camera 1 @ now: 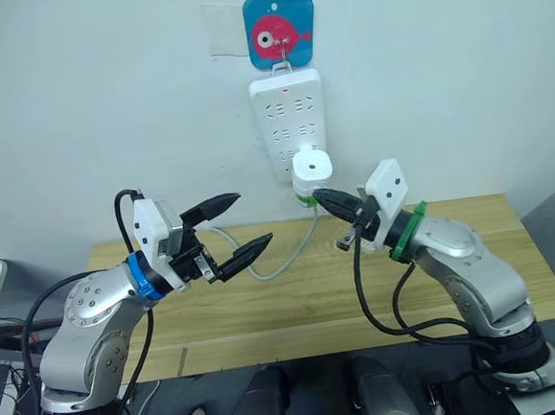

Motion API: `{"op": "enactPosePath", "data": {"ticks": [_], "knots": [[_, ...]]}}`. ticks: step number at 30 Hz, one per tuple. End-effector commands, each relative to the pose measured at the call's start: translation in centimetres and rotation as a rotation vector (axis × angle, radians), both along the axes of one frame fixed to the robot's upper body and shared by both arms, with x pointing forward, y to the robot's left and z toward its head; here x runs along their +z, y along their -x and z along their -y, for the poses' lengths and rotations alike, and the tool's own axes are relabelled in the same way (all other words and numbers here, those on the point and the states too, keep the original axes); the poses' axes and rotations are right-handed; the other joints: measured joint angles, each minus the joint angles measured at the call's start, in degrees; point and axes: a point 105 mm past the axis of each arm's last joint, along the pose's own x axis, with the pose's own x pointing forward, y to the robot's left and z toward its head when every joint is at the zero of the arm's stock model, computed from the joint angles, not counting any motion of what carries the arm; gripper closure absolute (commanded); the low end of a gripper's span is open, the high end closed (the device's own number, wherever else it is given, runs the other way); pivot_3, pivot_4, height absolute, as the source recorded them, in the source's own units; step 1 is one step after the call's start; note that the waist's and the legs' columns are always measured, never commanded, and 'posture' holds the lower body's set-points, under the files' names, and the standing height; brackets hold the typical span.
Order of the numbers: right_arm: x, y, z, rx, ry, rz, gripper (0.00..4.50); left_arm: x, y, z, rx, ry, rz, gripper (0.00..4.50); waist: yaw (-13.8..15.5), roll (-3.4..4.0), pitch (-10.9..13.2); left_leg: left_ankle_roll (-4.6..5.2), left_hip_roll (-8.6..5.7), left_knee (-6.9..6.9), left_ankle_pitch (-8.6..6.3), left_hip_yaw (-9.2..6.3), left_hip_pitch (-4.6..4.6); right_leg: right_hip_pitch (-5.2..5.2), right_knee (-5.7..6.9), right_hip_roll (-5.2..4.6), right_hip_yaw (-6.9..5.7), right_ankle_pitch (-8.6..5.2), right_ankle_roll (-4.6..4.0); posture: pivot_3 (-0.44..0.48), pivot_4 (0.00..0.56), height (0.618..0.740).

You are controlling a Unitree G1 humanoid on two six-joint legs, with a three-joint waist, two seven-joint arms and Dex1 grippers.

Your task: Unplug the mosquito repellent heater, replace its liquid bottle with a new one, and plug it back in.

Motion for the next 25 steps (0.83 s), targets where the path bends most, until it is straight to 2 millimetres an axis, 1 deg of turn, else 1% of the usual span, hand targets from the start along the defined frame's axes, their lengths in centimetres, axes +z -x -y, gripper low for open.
{"op": "enactPosePath", "data": {"ticks": [1, 3, 9, 13, 14, 25], "knots": [[1.5, 1.3, 0.6, 0.035, -0.018, 0.038, 4.31, 0.4, 0.3, 0.0, 0.001, -0.017, 0.022, 0.00, -0.02, -0.01, 0.01, 0.00, 0.03, -0.02, 0.00, 0.00, 0.00, -0.01, -0.02, 0.00, 0.00, -0.01, -0.02, -0.021, 0.246, 0.740], [1.5, 1.6, 1.2, 0.040, -0.011, 0.034, 3.92, 0.3, 0.2, -0.2, 0.023, -0.014, 0.010, 0.00, -0.03, -0.01, 0.01, 0.00, 0.05, -0.04, 0.00, 0.00, 0.00, -0.02, -0.03, 0.00, -0.01, -0.02, -0.03, -0.021, 0.246, 0.740], [2.2, 2.9, 3.3, 0.077, 0.002, 0.023, 1.73, -0.9, -0.2, -0.8, 0.102, -0.117, -0.013, 0.00, 0.01, -0.02, 0.01, 0.00, 0.06, -0.06, 0.00, 0.01, 0.00, 0.01, -0.04, 0.01, -0.02, -0.02, -0.03, -0.021, 0.244, 0.740], [2.4, 3.2, 3.8, 0.085, -0.001, 0.020, 0.29, -1.4, -0.3, -1.1, 0.126, -0.155, -0.020, 0.00, 0.02, -0.05, 0.03, 0.00, 0.07, -0.08, 0.00, 0.02, 0.00, 0.01, -0.05, 0.01, -0.02, -0.03, -0.03, -0.019, 0.236, 0.740], [2.5, 3.2, 3.8, 0.084, 0.000, 0.022, 0.03, -1.4, -0.4, -1.1, 0.127, -0.155, -0.020, 0.00, 0.03, -0.05, 0.03, 0.00, 0.07, -0.08, 0.00, 0.02, 0.00, 0.01, -0.05, 0.01, -0.02, -0.03, -0.03, -0.018, 0.239, 0.740], [2.6, 3.3, 3.9, 0.055, 0.008, 0.040, 0.03, -1.1, -0.5, -1.1, 0.126, -0.147, -0.024, 0.00, 0.03, -0.05, 0.03, 0.00, 0.08, -0.08, 0.00, 0.02, -0.01, 0.01, -0.06, 0.00, -0.02, -0.02, -0.03, -0.023, 0.242, 0.740]]}}
